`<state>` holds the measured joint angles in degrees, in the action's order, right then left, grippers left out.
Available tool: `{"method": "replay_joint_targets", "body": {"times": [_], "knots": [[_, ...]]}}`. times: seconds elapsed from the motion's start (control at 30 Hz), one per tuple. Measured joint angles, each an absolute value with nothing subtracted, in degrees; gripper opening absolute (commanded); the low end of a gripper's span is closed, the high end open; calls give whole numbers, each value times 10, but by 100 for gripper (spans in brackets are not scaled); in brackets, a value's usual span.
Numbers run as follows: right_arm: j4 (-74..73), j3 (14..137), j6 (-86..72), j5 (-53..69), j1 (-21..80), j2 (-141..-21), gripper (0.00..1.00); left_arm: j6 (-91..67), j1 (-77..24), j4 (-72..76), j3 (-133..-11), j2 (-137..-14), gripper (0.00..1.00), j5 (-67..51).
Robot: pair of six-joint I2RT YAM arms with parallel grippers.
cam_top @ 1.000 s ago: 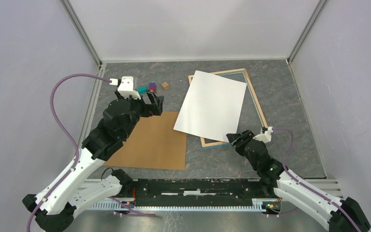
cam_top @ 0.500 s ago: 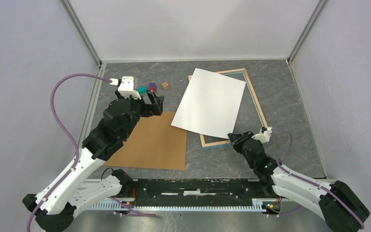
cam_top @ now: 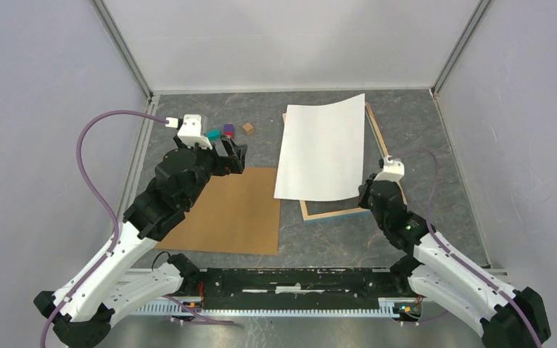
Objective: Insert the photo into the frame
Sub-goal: Turn over the photo from the photo frame.
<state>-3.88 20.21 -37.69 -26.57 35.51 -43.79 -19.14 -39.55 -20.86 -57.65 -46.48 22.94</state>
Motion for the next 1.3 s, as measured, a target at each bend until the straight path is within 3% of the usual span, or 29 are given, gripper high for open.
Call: {"method": "replay_joint_targets", "body": {"times": [0.27, 0.47, 1.3], "knots": [[-219, 335, -160, -207, 216, -523, 0, -203, -396, -209, -576, -465, 100, 219], [-275, 349, -93, -207, 184, -540, 0, -204, -396, -209, -576, -465, 100, 218], [-175, 283, -143, -346, 172, -469, 0, -207, -396, -209, -576, -465, 100, 208]]}}
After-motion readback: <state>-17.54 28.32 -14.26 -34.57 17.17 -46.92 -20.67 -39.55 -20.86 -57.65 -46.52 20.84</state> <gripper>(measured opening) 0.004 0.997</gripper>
